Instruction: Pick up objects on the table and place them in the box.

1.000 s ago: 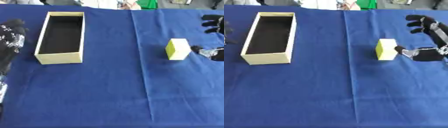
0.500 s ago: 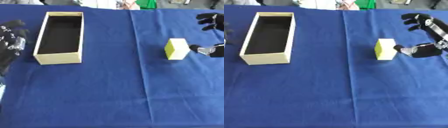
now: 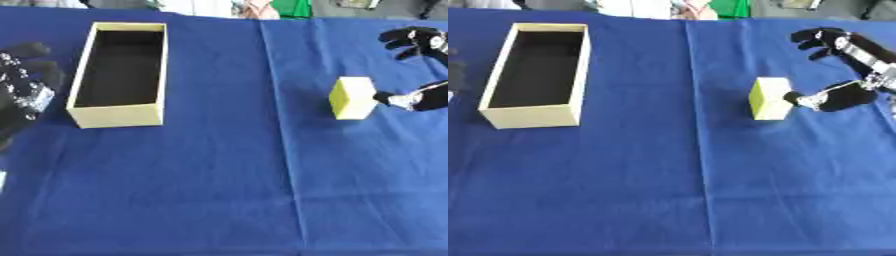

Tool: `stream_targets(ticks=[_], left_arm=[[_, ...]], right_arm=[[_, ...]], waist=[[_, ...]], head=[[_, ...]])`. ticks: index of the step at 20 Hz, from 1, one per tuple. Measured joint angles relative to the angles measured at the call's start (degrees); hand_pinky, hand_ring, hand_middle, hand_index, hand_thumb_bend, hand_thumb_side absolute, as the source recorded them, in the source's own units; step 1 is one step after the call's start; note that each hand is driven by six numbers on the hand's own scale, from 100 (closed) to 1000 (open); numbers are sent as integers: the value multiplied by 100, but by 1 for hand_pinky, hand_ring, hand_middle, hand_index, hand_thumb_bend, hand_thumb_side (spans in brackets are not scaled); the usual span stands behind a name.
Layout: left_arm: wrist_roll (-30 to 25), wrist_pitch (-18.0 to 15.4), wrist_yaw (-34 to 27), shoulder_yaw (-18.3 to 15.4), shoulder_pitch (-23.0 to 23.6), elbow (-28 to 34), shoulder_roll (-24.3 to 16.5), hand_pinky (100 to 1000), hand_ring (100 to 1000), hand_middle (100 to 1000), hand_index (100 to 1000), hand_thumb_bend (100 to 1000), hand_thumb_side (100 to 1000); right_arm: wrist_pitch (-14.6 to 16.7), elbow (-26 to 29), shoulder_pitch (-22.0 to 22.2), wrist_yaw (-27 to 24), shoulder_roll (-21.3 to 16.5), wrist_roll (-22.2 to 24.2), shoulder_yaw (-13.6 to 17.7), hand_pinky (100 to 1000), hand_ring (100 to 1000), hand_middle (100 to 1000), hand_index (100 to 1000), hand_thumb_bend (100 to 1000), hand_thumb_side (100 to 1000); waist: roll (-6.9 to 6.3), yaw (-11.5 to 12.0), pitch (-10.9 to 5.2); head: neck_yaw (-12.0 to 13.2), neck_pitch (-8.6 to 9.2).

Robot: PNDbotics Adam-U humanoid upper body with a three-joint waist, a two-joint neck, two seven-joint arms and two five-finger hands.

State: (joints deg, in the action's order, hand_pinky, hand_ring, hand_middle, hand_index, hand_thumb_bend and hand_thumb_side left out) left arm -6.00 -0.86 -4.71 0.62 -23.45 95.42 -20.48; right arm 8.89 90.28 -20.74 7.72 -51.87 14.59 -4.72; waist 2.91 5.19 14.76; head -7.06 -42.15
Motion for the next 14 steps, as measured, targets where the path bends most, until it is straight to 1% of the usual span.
stream_targets(ticks=[3,6,12,14], left_arm=[[-97,-18,68,15,0,0,-17,629,798,785,866,366,238],[-178,-30,119,18,0,0,-17,630,799,787,869,348,237],[-252,-48,156,19,0,0,-18,635,802,792,875,309,276],[-267,-52,153,19,0,0,-18,635,802,793,875,316,302]], right_arm=[[42,-79,-78,91,-34,84,-62,796,890,881,935,470,120],[73,-173,-155,177,-40,170,-114,798,892,881,936,468,119],[130,-421,-303,320,-41,356,-214,802,897,883,938,466,117],[148,-507,-355,381,-41,420,-246,804,899,883,938,464,117]], waist=[[6,15,0],[31,28,0],[56,62,0],[70,77,0]], head=[[-12,-7],[-23,-9],[-66,-11],[-67,-11]])
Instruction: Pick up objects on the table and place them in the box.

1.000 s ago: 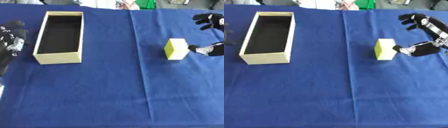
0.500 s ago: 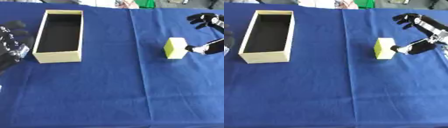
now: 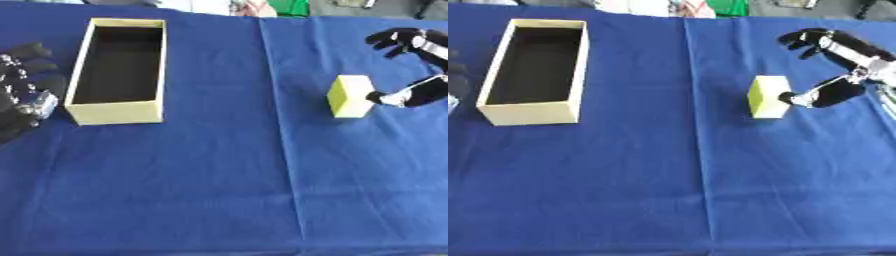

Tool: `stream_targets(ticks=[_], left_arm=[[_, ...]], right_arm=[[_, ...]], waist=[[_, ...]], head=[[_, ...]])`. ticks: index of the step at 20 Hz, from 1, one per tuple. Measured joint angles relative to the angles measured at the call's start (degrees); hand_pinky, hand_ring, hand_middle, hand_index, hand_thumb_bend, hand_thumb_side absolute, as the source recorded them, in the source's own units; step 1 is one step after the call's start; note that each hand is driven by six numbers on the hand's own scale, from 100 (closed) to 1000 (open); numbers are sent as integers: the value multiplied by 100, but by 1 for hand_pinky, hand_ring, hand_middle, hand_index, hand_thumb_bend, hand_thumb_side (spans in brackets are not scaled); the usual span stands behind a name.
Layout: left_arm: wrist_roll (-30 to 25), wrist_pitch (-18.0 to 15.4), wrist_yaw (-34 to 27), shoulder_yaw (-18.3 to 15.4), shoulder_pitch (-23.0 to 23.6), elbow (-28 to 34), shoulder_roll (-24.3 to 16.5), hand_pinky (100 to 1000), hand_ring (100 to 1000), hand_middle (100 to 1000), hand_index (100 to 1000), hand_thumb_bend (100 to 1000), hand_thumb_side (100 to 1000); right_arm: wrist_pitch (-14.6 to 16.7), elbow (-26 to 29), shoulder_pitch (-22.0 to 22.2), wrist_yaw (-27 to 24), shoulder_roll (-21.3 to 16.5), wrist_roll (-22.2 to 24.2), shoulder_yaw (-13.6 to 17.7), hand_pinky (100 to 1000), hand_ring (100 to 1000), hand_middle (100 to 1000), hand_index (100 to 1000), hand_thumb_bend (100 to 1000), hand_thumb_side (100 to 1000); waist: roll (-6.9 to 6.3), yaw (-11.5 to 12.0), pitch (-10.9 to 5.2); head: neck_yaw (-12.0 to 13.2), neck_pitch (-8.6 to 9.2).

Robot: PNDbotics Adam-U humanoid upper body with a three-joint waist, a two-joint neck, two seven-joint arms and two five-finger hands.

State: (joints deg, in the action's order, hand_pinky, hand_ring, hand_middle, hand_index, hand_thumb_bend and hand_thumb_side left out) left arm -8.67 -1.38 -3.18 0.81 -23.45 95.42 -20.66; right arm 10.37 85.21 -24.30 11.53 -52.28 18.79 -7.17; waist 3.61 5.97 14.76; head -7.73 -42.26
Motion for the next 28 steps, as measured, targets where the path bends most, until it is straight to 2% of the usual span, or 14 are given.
stream_targets(ticks=[3,8,28], left_arm=[[-7,5,-28,1,-1,-1,0,636,803,794,876,309,356],[-17,21,-60,1,-1,-2,0,634,800,791,876,280,388],[-53,65,-85,34,-7,-3,0,632,793,785,878,239,386]], right_arm=[[27,-140,-77,97,3,105,-46,805,901,881,938,458,115],[68,-393,-173,263,26,237,-102,808,904,881,938,454,112],[214,-1377,-641,918,439,497,-205,812,895,860,934,441,110]], waist=[[5,12,0],[17,41,0],[2,93,1]], head=[[-2,0],[-9,0],[-46,-45]])
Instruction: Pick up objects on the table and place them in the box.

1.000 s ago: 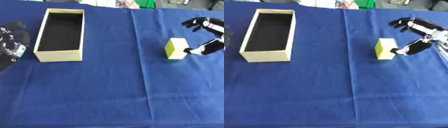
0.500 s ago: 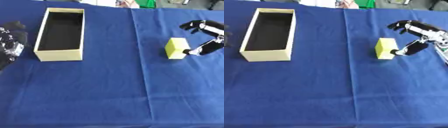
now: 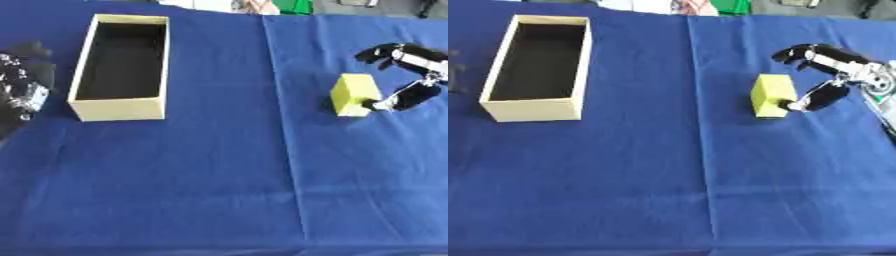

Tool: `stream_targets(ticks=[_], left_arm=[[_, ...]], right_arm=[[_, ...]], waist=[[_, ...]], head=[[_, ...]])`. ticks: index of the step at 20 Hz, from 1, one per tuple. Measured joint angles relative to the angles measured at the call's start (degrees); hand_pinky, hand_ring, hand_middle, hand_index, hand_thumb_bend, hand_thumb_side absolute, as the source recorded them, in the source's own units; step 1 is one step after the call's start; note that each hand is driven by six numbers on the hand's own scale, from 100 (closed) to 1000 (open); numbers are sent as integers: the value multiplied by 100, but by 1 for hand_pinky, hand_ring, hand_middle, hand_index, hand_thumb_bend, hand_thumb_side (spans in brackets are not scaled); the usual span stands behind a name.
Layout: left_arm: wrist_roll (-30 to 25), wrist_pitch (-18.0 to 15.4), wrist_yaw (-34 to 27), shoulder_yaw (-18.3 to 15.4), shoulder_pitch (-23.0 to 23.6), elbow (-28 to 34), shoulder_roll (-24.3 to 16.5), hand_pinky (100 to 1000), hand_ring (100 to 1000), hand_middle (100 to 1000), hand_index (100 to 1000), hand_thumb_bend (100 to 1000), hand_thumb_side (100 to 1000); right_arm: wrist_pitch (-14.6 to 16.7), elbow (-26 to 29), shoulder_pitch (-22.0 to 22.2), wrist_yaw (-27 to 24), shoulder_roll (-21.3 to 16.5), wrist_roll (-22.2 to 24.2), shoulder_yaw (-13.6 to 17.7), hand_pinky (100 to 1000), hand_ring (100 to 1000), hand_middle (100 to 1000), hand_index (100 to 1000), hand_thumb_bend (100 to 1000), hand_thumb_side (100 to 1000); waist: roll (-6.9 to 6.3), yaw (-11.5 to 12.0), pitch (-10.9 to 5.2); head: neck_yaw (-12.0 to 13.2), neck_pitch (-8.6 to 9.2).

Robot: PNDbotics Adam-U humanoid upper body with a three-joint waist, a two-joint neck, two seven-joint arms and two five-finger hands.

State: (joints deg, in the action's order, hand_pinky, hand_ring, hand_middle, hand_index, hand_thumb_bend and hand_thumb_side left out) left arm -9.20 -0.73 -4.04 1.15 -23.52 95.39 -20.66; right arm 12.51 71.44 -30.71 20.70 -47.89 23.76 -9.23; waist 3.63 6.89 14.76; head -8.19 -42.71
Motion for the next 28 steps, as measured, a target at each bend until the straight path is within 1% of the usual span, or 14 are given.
stream_targets(ticks=[11,12,15,17,19,21,26,28], left_arm=[[-5,5,-1,1,-4,0,0,632,792,784,879,231,384],[-6,5,-1,1,-4,0,0,632,791,782,879,215,384],[-6,5,-1,1,-4,0,0,631,791,782,879,207,383],[-6,6,-1,1,-4,0,0,631,791,781,879,203,382],[-6,6,-1,1,-4,0,0,631,791,781,879,195,384],[-7,6,-1,1,-4,-1,0,631,791,781,879,189,383],[-7,6,-1,1,-4,-2,1,631,791,781,880,178,381],[-7,6,-1,1,-4,-2,1,631,791,781,880,174,381]], right_arm=[[70,-316,-111,407,163,30,1,830,908,854,932,440,115],[76,-330,-112,428,172,26,1,875,936,872,933,442,120],[76,-382,-125,561,177,27,1,888,941,870,932,439,122],[77,-427,-148,677,191,28,2,887,930,830,922,436,122],[89,-467,-155,759,222,37,4,880,909,768,892,420,121],[100,-488,-155,818,232,46,4,874,885,690,838,407,114],[131,-502,-160,875,235,-40,37,841,810,497,684,337,100],[136,-502,-158,900,236,-142,39,834,792,460,650,318,100]], waist=[[-5,21,0],[-5,21,0],[-5,24,0],[-5,26,1],[-6,26,2],[-8,26,4],[-8,24,4],[-9,22,4]], head=[[-3,0],[-3,0],[-6,0],[-10,0],[-16,-1],[-18,-2],[-20,-4],[-24,-5]])
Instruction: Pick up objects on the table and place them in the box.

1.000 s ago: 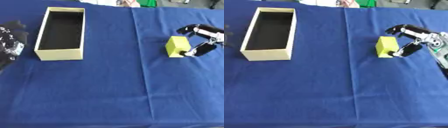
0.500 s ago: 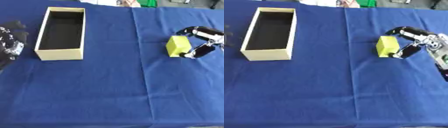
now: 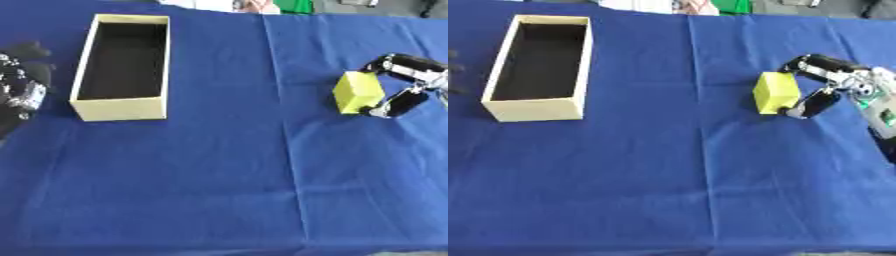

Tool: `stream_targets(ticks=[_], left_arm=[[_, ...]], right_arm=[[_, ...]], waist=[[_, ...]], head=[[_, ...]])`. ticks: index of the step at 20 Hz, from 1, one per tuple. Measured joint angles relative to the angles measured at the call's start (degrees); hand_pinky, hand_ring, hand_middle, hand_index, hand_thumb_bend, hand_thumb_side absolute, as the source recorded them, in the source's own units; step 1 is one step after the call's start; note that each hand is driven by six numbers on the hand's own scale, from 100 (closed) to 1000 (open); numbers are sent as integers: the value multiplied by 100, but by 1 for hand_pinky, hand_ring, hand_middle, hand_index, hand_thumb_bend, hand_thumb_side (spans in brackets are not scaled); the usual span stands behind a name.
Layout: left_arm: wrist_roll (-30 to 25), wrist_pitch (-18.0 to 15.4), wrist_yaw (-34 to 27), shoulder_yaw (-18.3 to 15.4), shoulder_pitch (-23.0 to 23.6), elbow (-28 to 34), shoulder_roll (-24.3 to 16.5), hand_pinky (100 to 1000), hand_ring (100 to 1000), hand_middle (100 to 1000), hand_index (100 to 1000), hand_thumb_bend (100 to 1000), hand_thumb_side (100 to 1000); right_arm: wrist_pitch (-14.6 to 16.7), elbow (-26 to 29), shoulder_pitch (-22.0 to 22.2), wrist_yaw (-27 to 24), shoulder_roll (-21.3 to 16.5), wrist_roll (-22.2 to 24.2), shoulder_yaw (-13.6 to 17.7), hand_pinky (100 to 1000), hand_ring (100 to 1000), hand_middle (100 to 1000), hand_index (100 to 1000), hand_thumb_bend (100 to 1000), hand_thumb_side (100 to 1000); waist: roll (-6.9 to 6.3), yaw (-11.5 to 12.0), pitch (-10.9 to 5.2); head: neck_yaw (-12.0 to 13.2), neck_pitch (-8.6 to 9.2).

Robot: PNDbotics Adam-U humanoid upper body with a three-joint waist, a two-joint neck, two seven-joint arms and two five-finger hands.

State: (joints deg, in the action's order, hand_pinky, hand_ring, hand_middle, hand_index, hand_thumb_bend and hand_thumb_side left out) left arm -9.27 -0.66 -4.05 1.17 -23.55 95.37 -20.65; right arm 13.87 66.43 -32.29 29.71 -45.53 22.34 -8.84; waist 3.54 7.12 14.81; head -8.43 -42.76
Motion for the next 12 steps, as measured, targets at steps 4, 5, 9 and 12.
stream_targets(ticks=[4,5,9,12], left_arm=[[0,0,0,0,0,0,0,631,794,781,880,167,380],[0,0,0,0,0,0,0,631,795,781,880,166,380],[0,0,0,0,0,0,0,631,797,782,881,160,380],[0,0,0,0,0,-1,0,630,798,782,880,157,379]], right_arm=[[18,8,0,40,0,-245,9,821,765,417,609,298,100],[23,27,0,40,0,-304,22,820,762,415,607,243,101],[22,207,-31,-20,-1,-517,74,818,758,411,607,294,100],[20,423,-126,-144,-5,-550,82,817,756,410,606,286,100]], waist=[[1,0,0],[2,0,0],[7,-4,0],[8,-8,0]], head=[[-4,-1],[-4,-1],[-1,-1],[5,-1]])
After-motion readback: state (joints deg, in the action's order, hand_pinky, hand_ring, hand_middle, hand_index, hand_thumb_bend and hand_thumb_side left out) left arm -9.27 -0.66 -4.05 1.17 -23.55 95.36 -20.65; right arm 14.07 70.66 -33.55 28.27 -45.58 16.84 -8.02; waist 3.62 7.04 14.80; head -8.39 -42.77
